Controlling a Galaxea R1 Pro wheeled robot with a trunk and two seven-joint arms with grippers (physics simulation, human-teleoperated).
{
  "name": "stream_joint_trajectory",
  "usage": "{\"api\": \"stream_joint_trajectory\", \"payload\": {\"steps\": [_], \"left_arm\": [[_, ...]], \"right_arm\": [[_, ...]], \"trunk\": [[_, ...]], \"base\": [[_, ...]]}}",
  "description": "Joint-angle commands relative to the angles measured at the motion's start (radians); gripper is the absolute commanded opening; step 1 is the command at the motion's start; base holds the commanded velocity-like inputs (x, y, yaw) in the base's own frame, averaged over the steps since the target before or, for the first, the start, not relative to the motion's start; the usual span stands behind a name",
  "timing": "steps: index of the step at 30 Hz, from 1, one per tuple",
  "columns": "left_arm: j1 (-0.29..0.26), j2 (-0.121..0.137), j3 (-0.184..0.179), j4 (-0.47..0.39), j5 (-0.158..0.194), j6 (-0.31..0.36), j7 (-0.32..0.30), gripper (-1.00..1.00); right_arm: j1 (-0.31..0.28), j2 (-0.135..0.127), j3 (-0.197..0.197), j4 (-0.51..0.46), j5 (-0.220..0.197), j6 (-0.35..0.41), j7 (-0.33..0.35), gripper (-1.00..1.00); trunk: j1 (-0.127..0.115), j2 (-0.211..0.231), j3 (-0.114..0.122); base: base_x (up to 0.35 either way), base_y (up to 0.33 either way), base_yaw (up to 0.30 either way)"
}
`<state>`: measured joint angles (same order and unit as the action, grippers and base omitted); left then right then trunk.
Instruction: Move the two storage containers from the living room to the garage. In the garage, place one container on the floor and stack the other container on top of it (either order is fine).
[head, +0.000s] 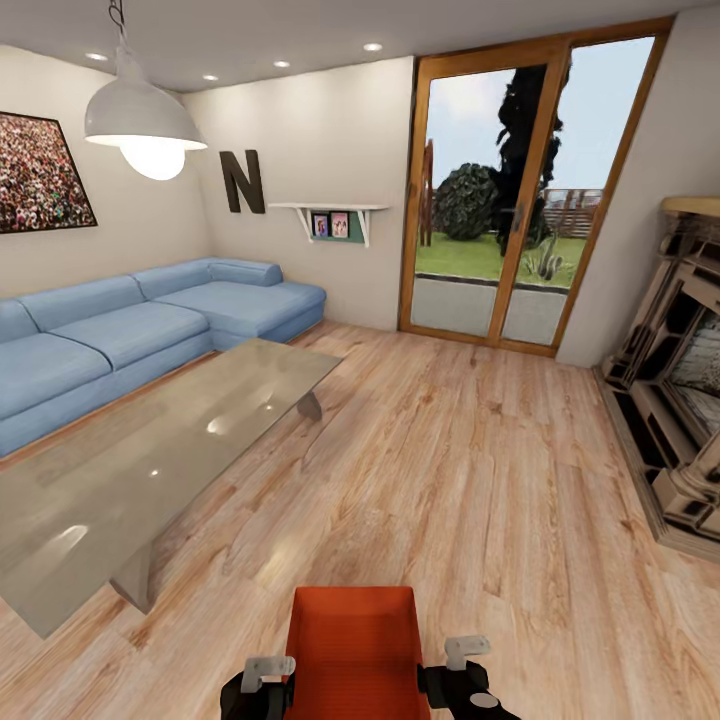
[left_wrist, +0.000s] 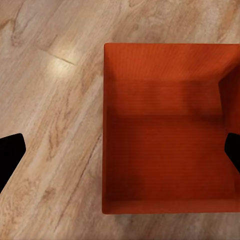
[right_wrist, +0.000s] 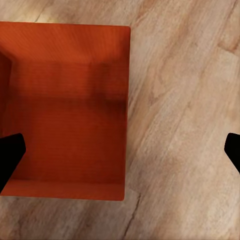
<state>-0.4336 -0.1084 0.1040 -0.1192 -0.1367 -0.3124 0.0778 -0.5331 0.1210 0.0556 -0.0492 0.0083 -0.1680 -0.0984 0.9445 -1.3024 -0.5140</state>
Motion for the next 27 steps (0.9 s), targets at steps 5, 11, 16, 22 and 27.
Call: {"api": "stream_joint_trajectory", "payload": {"steps": [5, 11, 16, 22, 27], "left_arm": [[-0.002, -0.001, 0.008, 0.001, -0.011, -0.004, 0.003, 1.0], [-0.001, -0.001, 0.008, 0.001, -0.011, -0.004, 0.003, 1.0], [-0.001, -0.001, 0.008, 0.001, -0.011, -0.004, 0.003, 1.0], [-0.001, -0.001, 0.008, 0.001, -0.011, -0.004, 0.003, 1.0], [-0.001, -0.001, 0.008, 0.001, -0.011, -0.004, 0.003, 1.0]], "right_arm": [[-0.001, 0.0, 0.006, 0.001, 0.001, -0.002, -0.005, 1.0], [-0.001, 0.0, 0.006, 0.002, 0.0, -0.002, -0.006, 1.0], [-0.001, 0.0, 0.006, 0.002, 0.001, -0.002, -0.006, 1.0], [-0.001, 0.0, 0.006, 0.001, 0.001, -0.002, -0.006, 1.0], [-0.001, 0.0, 0.005, 0.001, 0.0, -0.002, -0.005, 1.0]], "trunk": [[0.0, -0.001, -0.001], [0.0, -0.001, -0.001], [0.0, -0.001, -0.001], [0.0, -0.001, -0.001], [0.0, -0.001, -0.001]], "base": [[0.0, 0.0, 0.0], [0.003, 0.0, 0.0], [0.111, 0.0, 0.0], [0.148, 0.0, 0.0], [0.03, 0.0, 0.0]]}}
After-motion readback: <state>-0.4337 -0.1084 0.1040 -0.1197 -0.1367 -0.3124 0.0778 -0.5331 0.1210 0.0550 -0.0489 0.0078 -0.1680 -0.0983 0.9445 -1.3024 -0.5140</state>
